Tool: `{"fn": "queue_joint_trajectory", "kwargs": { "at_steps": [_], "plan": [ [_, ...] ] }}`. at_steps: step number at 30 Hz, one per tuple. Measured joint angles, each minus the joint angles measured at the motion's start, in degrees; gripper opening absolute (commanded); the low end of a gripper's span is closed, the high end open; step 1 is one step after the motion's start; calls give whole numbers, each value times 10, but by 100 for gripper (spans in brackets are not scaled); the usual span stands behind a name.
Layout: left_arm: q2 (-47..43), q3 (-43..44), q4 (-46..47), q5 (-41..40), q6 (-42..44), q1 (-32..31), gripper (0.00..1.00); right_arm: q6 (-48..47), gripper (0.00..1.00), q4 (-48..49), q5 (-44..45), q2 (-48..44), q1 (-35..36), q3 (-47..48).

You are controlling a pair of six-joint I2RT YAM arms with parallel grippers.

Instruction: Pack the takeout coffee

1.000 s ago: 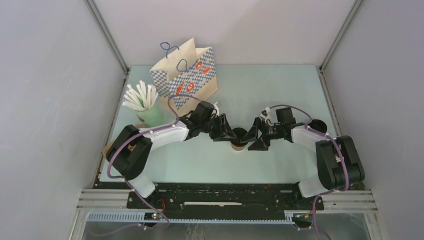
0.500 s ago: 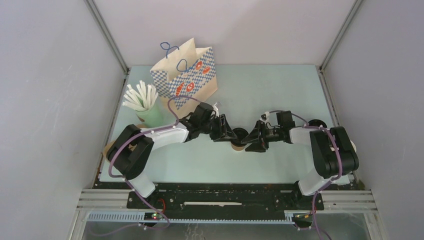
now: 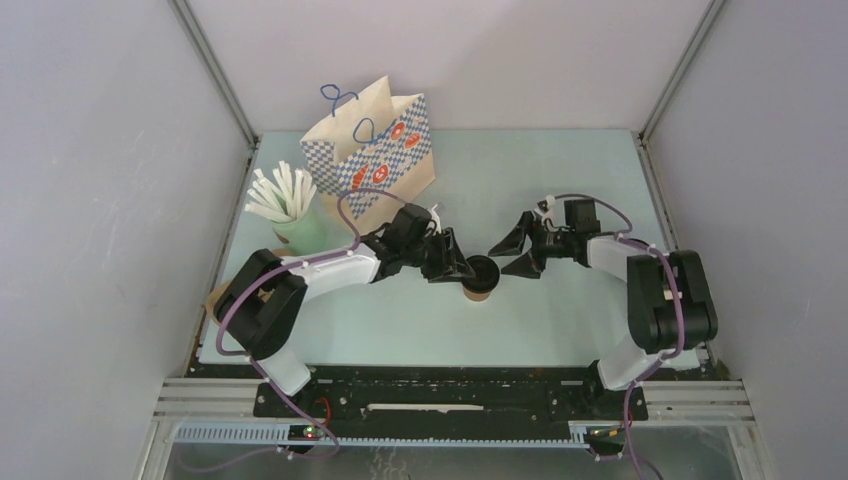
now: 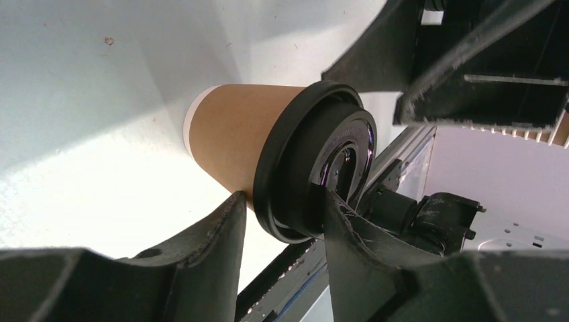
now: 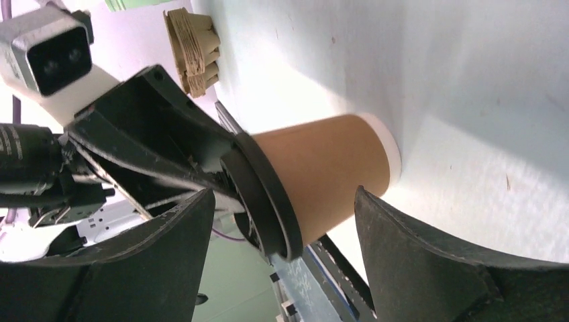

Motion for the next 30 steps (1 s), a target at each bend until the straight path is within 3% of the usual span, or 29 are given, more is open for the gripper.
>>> {"fn": "queue_joint_trajectory", "kwargs": {
  "at_steps": [6, 9, 13, 15, 17, 21, 25, 30],
  "plan": [
    [0, 4, -7, -3, 1, -1, 49, 17, 65, 30, 0, 66, 13, 30],
    [1, 3, -5, -4, 1, -2, 49, 25, 63, 47, -13, 90, 10, 27],
    [2, -8, 7, -5, 0, -2, 49, 34, 66, 102, -22, 91, 6, -3],
    [2, -13, 16, -5, 0, -3, 49, 37, 75, 118, -27, 88, 1, -12],
    [2, -14, 20, -5, 1, -4, 49, 38, 84, 111, -24, 79, -7, -15],
    [2, -11, 20, -7, 1, -4, 49, 33, 92, 55, -10, 37, -14, -15],
    [2, -10, 19, -8, 1, -4, 49, 26, 90, 23, -11, -21, -8, -13],
    [4, -9, 17, -8, 2, -4, 49, 20, 83, 25, -10, -10, -2, -14]
  ]
}}
